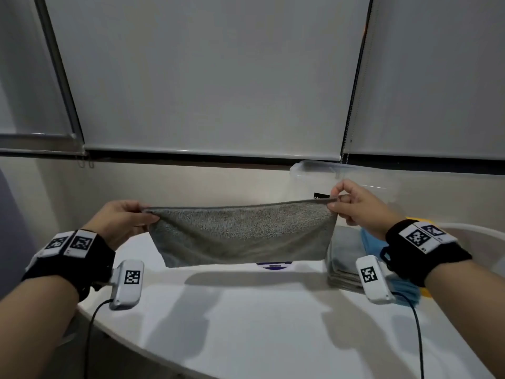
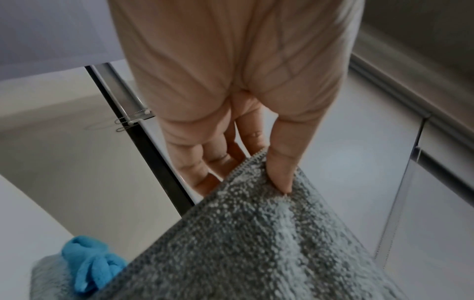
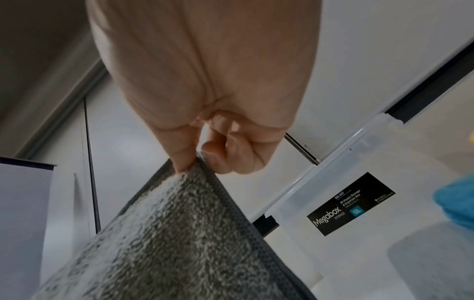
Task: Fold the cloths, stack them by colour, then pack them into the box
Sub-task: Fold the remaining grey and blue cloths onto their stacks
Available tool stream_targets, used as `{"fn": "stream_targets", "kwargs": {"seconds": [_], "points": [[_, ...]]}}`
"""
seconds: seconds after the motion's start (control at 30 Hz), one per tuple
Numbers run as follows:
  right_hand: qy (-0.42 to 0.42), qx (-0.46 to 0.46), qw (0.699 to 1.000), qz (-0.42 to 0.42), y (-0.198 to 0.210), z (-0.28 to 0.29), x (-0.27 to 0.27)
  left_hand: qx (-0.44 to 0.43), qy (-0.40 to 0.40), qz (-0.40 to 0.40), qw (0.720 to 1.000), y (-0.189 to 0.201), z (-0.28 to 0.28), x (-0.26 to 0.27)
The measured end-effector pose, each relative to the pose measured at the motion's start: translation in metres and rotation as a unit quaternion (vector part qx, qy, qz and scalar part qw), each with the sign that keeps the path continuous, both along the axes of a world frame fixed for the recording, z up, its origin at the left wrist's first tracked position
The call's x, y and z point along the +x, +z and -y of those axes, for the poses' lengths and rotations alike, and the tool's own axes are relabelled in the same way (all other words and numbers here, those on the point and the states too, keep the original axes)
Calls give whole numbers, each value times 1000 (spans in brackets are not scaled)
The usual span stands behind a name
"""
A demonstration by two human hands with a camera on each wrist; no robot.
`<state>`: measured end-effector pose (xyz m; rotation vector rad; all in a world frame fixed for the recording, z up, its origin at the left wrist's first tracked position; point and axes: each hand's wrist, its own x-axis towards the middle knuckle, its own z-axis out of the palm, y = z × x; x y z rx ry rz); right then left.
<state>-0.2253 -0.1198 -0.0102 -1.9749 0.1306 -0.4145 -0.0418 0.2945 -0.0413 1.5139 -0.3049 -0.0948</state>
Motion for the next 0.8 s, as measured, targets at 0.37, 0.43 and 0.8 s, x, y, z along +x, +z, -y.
{"fn": "stream_targets", "kwargs": {"seconds": [0.37,0.43,0.8], "points": [[18,34,999,20,14,6,-28,-52,-4,11,999,10,13,-17],[31,47,998,9,14,8,-32,-50,-3,15,999,11,13,-18],[-8,-14,1000,2,8,8,-34,-63,25,44,997,10,14,-12]]}}
